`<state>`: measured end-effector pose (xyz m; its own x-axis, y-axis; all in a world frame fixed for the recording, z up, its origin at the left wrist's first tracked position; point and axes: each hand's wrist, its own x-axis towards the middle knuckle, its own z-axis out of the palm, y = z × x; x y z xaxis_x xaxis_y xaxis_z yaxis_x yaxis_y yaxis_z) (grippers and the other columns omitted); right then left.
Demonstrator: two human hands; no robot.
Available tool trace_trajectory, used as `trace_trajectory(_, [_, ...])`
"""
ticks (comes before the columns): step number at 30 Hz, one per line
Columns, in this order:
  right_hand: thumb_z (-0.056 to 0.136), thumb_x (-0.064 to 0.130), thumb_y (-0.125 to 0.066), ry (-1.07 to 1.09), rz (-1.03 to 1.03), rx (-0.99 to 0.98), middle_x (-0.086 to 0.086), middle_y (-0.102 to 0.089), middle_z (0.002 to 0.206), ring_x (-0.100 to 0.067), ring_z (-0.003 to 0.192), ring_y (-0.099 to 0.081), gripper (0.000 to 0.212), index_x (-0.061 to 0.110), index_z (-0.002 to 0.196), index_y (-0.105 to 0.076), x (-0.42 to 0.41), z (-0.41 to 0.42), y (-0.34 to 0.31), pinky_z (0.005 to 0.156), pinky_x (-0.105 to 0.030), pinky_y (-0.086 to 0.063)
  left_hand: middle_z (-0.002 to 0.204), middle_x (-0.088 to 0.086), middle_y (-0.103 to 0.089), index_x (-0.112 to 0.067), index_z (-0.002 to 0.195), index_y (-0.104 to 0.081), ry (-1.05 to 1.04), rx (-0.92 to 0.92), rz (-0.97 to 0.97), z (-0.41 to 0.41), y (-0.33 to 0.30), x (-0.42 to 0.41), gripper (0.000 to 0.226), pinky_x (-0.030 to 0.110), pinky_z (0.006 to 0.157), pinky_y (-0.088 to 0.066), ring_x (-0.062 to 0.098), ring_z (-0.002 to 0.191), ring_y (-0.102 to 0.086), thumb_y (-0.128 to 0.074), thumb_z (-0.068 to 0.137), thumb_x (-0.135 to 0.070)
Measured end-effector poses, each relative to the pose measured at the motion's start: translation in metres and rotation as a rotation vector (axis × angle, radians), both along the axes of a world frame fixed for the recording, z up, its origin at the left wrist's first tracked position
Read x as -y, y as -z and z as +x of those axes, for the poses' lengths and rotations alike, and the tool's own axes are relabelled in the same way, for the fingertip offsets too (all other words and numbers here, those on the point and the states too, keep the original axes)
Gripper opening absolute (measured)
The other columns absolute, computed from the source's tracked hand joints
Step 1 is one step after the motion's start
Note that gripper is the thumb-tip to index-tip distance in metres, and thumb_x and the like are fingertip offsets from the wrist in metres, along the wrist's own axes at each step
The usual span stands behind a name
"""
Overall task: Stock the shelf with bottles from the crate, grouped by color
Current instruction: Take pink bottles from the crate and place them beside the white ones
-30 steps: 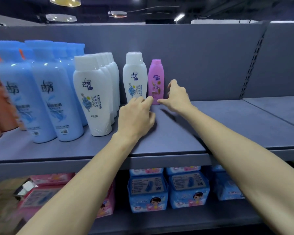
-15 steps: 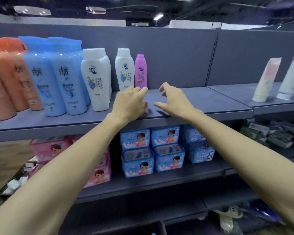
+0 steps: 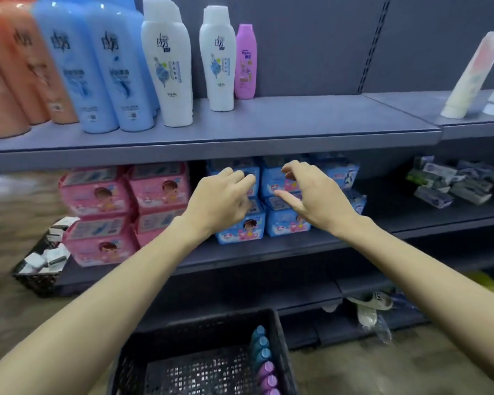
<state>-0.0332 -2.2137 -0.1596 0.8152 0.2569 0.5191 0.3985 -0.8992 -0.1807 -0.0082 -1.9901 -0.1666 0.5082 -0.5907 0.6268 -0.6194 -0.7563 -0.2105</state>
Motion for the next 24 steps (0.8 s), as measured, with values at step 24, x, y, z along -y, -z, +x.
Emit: trace_trajectory(24, [0.095, 0.03, -0.058, -0.038, -0.231, -1.133, -0.012, -0.052, 0.121, -0.038, 0.105, -0.06, 0.045, 0.009, 0.131, -0.042, -0.024, -0.072, 0.394, 0.082, -0.042, -0.047, 0.087, 0.003, -0.063, -0.013, 0.102, -0.056, -0.352, -0.998, 0.167, -0.119, 0.34, -0.004, 0.025, 0.035, 0.054, -0.047, 0.026, 0.084, -0.06, -0.06, 0.081, -0.026])
